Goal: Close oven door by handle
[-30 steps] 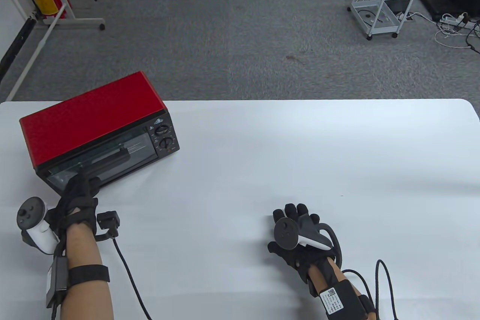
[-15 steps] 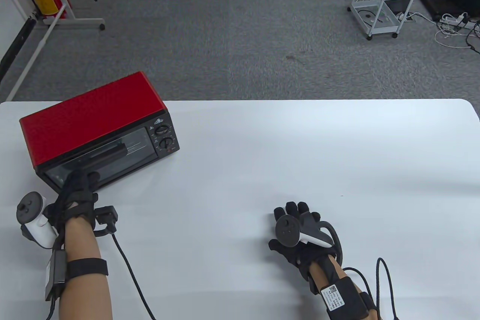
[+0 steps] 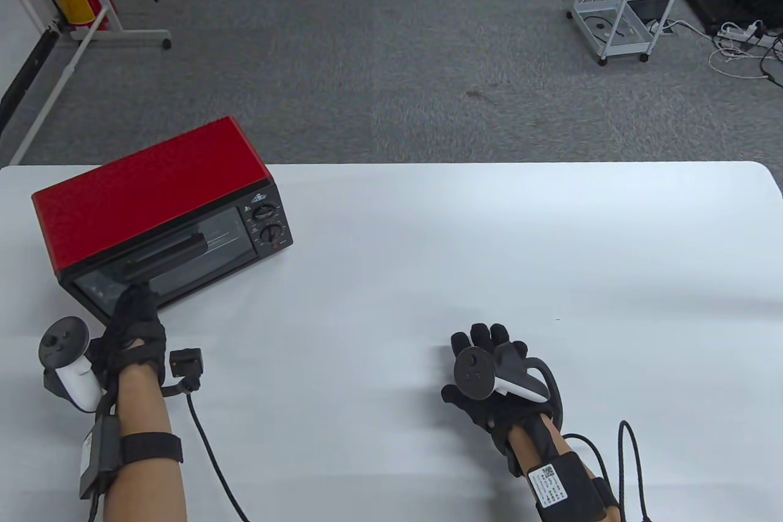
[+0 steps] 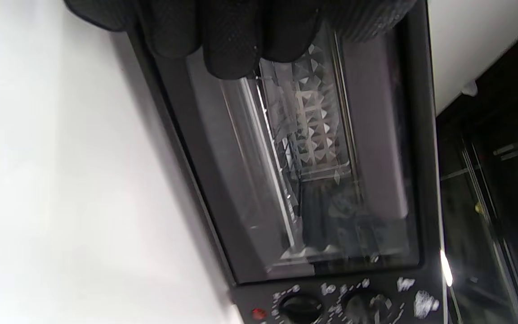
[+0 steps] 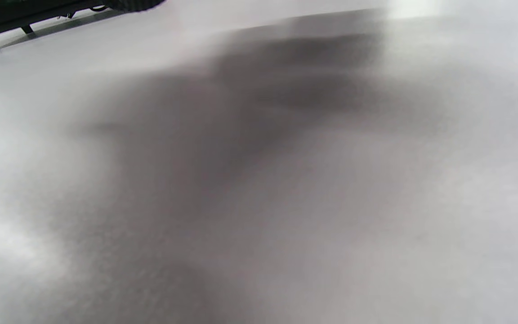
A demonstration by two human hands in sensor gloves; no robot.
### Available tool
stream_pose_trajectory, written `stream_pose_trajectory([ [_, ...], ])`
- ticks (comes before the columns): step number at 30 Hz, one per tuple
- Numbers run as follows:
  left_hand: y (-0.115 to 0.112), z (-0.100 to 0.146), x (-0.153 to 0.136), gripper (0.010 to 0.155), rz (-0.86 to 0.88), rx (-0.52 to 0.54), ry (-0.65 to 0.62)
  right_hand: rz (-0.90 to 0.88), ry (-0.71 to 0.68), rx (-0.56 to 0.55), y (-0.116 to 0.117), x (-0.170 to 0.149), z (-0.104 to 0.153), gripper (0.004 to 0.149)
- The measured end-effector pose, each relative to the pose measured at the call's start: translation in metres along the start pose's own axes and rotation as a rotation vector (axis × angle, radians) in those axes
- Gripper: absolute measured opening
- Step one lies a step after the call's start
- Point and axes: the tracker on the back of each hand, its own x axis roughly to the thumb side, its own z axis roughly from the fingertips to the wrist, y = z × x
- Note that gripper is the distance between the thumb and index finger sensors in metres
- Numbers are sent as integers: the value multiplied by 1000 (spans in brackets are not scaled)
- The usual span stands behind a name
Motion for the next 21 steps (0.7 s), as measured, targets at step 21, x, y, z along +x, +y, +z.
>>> stream_pose_trajectory([
  [21,-165,113,70,71,-685,-400,-726,1,-61,-44,-6,11,9,87],
])
